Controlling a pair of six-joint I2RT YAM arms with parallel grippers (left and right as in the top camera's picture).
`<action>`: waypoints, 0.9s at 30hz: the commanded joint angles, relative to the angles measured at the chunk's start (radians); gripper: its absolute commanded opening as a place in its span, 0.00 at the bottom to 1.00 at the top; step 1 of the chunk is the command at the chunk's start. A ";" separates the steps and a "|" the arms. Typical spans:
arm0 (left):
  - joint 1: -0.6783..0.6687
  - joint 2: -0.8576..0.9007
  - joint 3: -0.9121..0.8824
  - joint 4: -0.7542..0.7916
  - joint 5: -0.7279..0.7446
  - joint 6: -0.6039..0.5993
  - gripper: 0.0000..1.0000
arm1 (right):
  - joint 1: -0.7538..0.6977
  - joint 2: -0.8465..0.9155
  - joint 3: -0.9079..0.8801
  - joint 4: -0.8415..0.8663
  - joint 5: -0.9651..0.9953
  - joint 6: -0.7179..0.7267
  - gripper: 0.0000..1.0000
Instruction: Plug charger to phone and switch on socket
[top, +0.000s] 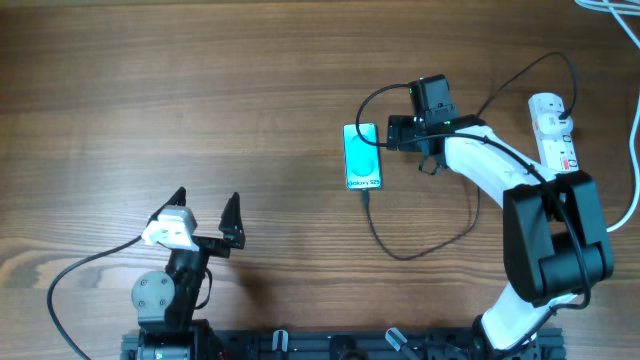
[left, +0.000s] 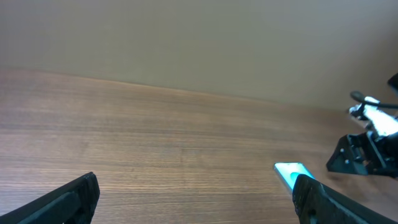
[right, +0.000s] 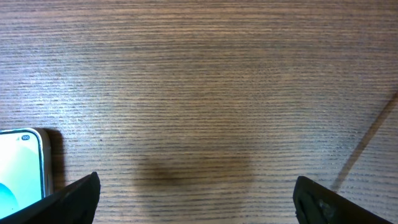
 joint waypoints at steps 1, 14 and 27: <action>-0.027 -0.010 -0.002 -0.019 -0.096 0.062 1.00 | -0.003 0.002 0.012 0.002 0.020 -0.016 1.00; -0.036 -0.010 -0.002 -0.023 -0.203 0.062 1.00 | -0.003 0.002 0.012 0.002 0.020 -0.017 1.00; -0.036 -0.010 -0.002 -0.023 -0.203 0.062 1.00 | -0.005 0.002 0.012 0.002 0.020 -0.017 1.00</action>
